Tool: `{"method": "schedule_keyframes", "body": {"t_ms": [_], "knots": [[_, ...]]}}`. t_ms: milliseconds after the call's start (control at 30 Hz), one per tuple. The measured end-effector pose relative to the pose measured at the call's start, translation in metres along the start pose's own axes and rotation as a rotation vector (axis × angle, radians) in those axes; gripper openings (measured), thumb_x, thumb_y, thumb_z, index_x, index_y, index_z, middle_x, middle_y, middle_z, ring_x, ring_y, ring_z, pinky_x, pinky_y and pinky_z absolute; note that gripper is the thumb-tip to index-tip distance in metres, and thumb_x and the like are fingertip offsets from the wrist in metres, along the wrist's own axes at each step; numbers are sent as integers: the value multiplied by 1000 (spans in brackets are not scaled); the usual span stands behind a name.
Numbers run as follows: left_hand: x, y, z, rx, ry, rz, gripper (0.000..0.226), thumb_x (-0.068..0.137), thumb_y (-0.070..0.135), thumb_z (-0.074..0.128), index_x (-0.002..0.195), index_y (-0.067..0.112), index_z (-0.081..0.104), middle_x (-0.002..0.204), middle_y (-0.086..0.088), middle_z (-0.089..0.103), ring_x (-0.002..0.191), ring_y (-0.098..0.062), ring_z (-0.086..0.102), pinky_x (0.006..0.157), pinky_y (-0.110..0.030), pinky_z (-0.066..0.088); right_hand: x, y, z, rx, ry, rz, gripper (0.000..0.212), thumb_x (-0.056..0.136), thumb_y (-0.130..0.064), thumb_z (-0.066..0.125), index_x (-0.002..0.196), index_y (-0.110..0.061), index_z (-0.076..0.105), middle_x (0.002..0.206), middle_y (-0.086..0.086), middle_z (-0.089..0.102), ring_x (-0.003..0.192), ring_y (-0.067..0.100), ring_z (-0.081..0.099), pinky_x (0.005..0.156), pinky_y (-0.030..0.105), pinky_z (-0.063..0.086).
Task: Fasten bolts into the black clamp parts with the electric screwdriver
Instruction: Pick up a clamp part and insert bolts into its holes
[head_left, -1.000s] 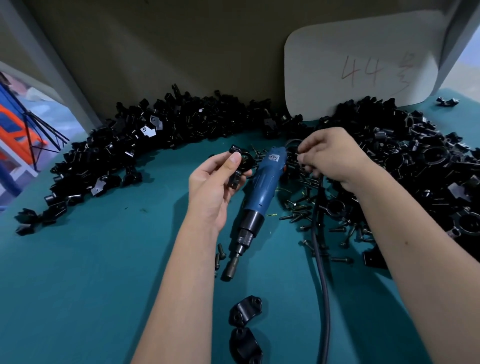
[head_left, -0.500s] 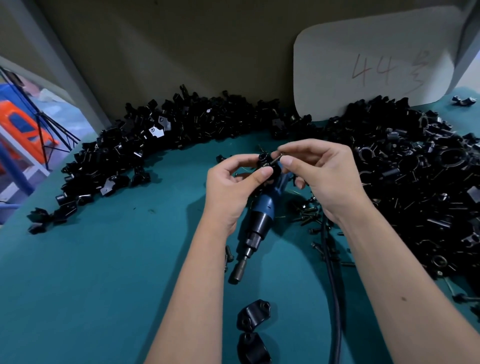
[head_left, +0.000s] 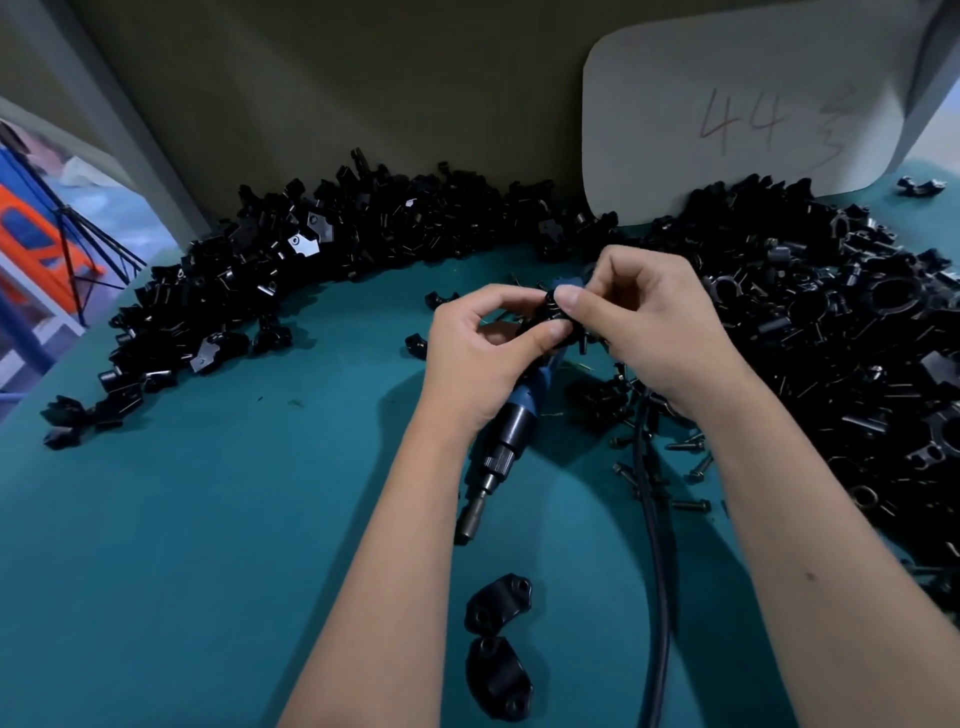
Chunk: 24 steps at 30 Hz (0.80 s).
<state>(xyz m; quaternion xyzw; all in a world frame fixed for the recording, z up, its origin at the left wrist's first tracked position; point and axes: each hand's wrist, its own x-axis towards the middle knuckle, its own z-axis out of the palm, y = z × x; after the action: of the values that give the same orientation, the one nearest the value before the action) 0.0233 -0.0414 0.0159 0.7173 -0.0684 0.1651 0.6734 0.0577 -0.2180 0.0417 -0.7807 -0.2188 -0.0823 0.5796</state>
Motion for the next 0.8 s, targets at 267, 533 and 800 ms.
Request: {"method": "schedule_keyframes", "body": {"t_ms": [267,533,800], "knots": [[0,0,-11,-91,105,-66,19,83,7,85,95,18,77,97,-5,79,86,-26,77,77,-33,61,-4,-11,4,-259,-75,102,55,107,-51,44,72,-15,66,65,0,65,58,13,59,58,24,45],[-1,5,-32,-564,332,-388,14,96,16,73,105,9,66,94,-12,78,87,-24,76,78,-27,61,-1,0,-10,-765,-431,343,17,87,-16,82,98,-23,72,94,-6,69,86,12,65,72,19,49],[-2,3,-29,-643,303,-461,22,93,10,75,110,2,65,99,-16,78,83,-23,76,76,-27,61,-3,1,-9,-761,-409,358,14,90,-11,79,88,-24,75,83,-12,66,73,-2,56,54,8,35]]}}
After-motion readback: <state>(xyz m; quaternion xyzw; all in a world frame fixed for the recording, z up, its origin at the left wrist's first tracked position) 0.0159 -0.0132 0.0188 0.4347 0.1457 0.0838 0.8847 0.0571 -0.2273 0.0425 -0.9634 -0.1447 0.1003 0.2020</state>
